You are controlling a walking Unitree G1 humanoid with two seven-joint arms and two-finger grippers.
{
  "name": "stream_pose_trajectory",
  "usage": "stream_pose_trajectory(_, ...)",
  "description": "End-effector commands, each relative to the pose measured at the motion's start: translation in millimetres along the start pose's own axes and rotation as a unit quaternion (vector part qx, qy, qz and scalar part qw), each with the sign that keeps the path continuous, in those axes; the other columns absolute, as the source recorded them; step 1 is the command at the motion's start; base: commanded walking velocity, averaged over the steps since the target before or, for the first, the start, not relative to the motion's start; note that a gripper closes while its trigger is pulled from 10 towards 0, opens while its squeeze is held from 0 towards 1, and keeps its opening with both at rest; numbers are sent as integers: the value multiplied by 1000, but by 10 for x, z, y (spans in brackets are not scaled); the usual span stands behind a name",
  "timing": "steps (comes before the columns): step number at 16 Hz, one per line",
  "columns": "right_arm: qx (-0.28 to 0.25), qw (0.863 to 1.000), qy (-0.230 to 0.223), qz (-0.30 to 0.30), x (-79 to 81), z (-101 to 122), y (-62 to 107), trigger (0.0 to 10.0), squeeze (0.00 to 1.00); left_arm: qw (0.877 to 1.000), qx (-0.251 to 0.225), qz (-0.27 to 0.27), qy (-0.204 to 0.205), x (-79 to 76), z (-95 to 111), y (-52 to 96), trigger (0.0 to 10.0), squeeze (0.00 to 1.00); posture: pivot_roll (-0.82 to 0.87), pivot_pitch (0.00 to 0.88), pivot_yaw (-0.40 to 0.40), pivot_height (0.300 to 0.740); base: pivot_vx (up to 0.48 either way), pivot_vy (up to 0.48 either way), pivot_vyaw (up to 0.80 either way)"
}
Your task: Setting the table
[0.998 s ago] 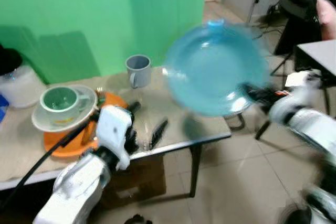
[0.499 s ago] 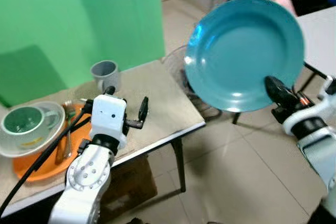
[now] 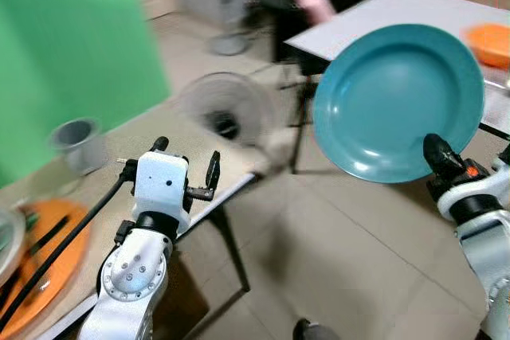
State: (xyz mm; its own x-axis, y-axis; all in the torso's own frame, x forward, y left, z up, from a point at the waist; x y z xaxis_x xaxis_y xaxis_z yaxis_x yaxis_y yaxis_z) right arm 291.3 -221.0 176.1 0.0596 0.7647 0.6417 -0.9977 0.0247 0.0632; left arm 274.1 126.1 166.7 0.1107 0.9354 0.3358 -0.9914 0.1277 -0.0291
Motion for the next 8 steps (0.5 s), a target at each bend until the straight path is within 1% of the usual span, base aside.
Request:
stream_pose_trajectory(1, -14, 1000, 9, 19, 110, 49, -15, 10000, 0, 1000, -8, 13, -6, 61, 47, 5, 10000, 0, -111, 0, 96, 740, 0, 0, -800)
stream_pose_trajectory(3, -10, 999, 29, 24, 160, 20, -57, 10000, 0, 999, -11, 36, -5, 170, 45, -14, 10000, 0, -114, 0, 92, 740, 0, 0, -800)
stream_pose_trajectory(5, -6, 999, 38, 22, 175, 4, -99, 10000, 0, 999, -14, 45, -3, 239, 42, -12, 10000, 0, -114, 0, 88, 740, 0, 0, -800)
stream_pose_trajectory(8, 0, 999, 44, 21, 201, -32, -151, 10000, 0, 999, -10, 52, -1, 304, 11, 31, 10000, 0, -111, 0, 83, 740, 310, 0, -800)
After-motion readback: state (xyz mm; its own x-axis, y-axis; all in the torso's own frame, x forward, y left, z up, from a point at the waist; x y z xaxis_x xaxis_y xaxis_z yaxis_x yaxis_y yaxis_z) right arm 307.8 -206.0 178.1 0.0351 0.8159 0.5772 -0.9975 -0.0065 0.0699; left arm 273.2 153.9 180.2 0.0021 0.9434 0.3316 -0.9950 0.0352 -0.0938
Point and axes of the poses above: a point about 5 cm out from each wrist's last joint towards the gripper, its own y axis pointing back from the gripper into the wrist, its own z axis along the axis of the wrist's last joint, x = y × z, the point moved 6 cm from there along -y, pointing out of the wrist towards the gripper, and after that the axes turned 10 degrees about -y, right-handed, at the moved point
